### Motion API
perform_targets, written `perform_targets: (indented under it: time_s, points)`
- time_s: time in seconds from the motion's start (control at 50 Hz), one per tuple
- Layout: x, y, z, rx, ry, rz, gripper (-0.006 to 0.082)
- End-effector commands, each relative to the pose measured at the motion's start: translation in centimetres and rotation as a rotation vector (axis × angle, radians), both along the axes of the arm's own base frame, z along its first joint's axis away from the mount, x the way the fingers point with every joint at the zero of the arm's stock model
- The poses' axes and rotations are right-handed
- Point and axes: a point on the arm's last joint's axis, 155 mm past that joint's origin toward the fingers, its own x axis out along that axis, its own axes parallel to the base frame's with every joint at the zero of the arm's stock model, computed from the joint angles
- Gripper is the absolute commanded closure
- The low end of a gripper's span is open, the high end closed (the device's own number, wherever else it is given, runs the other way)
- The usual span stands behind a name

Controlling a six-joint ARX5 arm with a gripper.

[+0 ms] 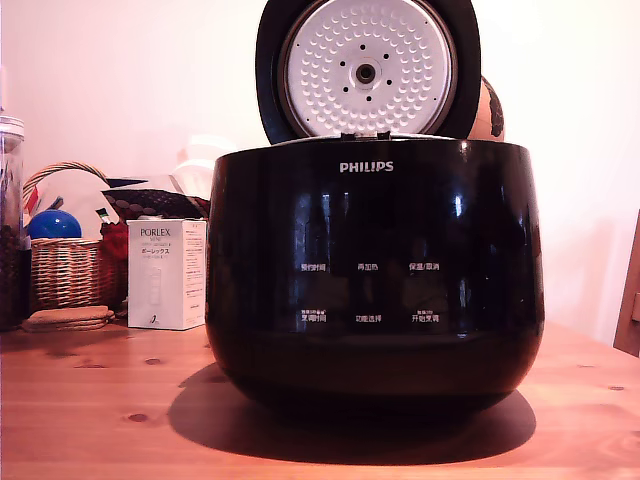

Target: Close the rice cooker by pressing the lid down with medium force

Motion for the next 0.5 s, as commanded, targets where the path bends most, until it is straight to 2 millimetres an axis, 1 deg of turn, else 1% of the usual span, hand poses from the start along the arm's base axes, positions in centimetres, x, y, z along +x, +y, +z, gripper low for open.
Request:
perform_targets:
  time_s: [0.0, 0.2, 0.28, 0.36, 0.48]
  points:
    - [0.6, -0.9, -0.7, -0.032, 0.030, -0.035, 0.0789]
    - [1.5, -3.1, -2.5, -0.097, 0.096, -0.137, 0.0789]
    - [2.0, -3.9, -3.6, -0.104, 0.117, -0.157, 0.0789]
    - [1.9, -5.0, -4.4, -0.116, 0.147, -0.198, 0.0789]
    - [2.6, -6.4, -6.4, -0.113, 0.177, -0.221, 0.0789]
